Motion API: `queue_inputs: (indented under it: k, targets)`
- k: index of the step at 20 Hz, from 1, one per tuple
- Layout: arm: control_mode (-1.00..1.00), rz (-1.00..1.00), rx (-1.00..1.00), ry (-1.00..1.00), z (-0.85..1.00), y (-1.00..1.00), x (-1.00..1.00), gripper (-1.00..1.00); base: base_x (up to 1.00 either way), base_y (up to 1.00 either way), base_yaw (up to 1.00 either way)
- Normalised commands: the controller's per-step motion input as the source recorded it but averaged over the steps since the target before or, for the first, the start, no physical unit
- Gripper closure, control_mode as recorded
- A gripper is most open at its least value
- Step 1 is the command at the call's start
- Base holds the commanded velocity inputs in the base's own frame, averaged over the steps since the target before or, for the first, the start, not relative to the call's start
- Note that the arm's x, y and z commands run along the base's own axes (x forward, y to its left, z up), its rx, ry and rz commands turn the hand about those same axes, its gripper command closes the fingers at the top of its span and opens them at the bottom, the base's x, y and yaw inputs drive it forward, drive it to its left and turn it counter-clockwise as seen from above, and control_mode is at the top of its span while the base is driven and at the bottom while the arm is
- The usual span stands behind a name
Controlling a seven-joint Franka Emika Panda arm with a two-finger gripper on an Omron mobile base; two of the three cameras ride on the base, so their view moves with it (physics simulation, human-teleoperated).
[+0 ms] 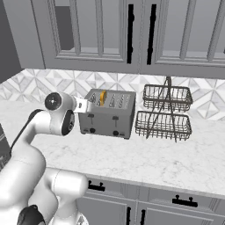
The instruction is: Start the toaster. Once the lever pops up, take the bread to the plate on the dining counter.
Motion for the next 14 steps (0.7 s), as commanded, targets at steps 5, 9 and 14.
queue_inputs:
  k: [5,9,14]
  targets:
    - [-1.0,0.0,0.0,0.16,0.18,-0.19,0.3,-1.0,0.0,0.0,0.0]
    - [-1.0,0.0,0.0,0.07,0.14,-0.02,0.21,-1.0,0.0,0.0,0.0]
    - [-1.0,0.0,0.0,0.09,0.0,-0.01,0.24,-1.0,0.0,0.0,0.0]
